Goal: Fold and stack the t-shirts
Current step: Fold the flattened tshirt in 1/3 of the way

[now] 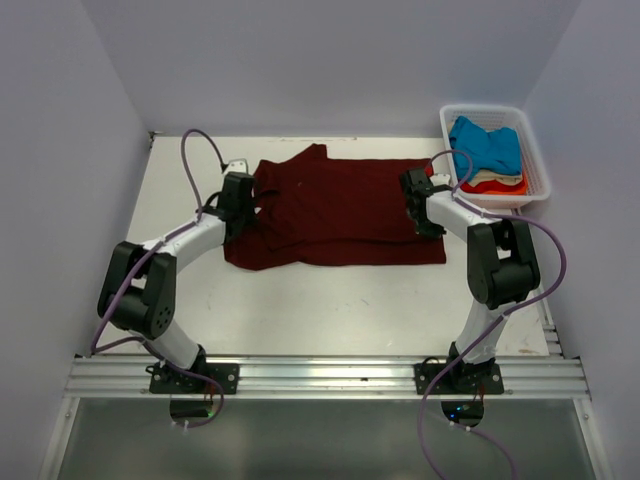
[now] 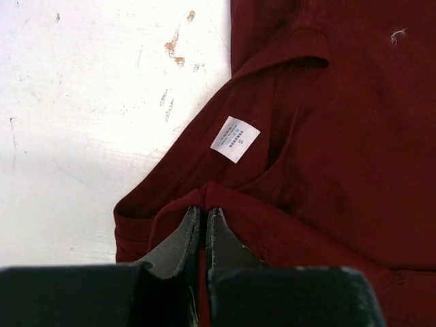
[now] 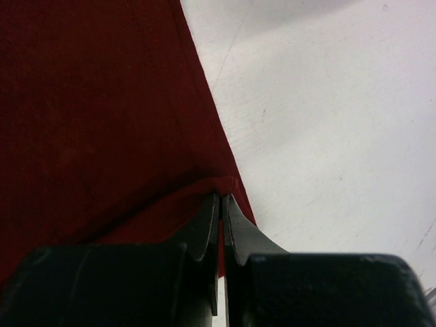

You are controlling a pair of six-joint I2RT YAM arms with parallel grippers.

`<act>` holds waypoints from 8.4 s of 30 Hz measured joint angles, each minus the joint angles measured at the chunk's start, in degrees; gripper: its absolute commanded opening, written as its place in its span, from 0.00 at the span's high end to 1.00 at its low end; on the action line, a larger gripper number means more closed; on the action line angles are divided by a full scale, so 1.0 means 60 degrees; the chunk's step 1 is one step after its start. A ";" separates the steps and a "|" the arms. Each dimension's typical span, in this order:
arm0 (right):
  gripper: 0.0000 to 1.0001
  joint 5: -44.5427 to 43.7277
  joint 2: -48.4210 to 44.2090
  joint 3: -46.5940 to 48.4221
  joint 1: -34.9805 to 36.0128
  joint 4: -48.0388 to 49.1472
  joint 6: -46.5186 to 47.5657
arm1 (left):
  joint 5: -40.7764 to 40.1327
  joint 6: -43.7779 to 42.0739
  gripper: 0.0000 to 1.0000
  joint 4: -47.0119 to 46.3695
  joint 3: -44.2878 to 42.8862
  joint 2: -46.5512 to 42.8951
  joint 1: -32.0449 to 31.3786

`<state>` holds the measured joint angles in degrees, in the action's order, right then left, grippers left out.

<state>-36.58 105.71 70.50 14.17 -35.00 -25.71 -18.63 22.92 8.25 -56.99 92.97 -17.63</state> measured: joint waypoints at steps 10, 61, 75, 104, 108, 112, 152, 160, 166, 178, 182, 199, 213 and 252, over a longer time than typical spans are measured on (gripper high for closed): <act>1.00 0.0004 0.0000 0.0000 -0.0055 0.0036 0.0007 | 0.0055 -0.0040 1.00 -0.0098 -0.0226 0.0514 0.0011; 1.00 0.2703 -0.3453 -0.3100 0.0211 0.0889 -0.0138 | 0.2062 0.1228 0.68 -0.0328 0.2663 -0.2248 -0.0648; 1.00 0.3053 -0.2608 -0.3344 0.0219 0.1392 -0.0149 | 0.2229 0.1337 0.88 -0.0237 0.1800 -0.3537 -0.1410; 1.00 0.2681 -0.1679 -0.1894 0.0219 0.1155 -0.0015 | -0.0153 0.1894 1.00 0.0025 0.2616 -0.0907 -0.1443; 1.00 0.2677 -0.1679 -0.2011 0.0219 0.1169 -0.0029 | -0.0452 0.2131 1.00 0.0557 0.2801 -0.1311 -0.1443; 1.00 0.2637 -0.1679 -0.2269 0.0219 0.1166 -0.0033 | -0.0696 0.2266 1.00 0.0721 0.3067 -0.1614 -0.1439; 1.00 0.1887 -0.0273 -0.1096 0.0197 -0.1501 -0.0284 | 0.0433 0.2237 1.00 0.2809 0.3268 -0.5133 0.0696; 1.00 0.2004 -0.0313 -0.1133 0.0189 -0.1523 -0.0277 | 0.0124 0.2255 1.00 0.2364 0.2579 -0.3129 0.0696; 1.00 0.2018 -0.0335 -0.1147 0.0189 -0.1526 -0.0277 | -0.0033 0.2455 1.00 0.2357 0.2426 -0.1967 0.0696; 1.00 0.2055 -0.0382 -0.1198 0.0189 -0.1534 -0.0277 | 0.1399 0.2277 1.00 0.1734 0.2004 -0.2044 0.0696; 1.00 0.2055 -0.0382 -0.1195 0.0189 -0.1537 -0.0277 | 0.1847 0.2229 1.00 0.1701 0.1807 -0.1657 0.0696; 1.00 0.2055 -0.0382 -0.1195 0.0189 -0.1537 -0.0277 | 0.2983 0.1752 1.00 0.1534 0.1428 -0.0583 0.0696; 1.00 0.2062 -0.0386 -0.1195 0.0189 -0.1537 -0.0277 | 0.1450 0.1770 0.95 0.2357 0.1042 -0.0692 0.0696; 1.00 0.2353 -0.0495 -0.1290 0.0160 -0.1545 -0.0146 | 0.1774 0.1716 1.00 0.3483 0.2590 -0.2871 0.0696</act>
<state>-22.46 102.74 62.76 15.14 -44.27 -26.59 -7.99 33.21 29.15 -41.45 75.75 -13.45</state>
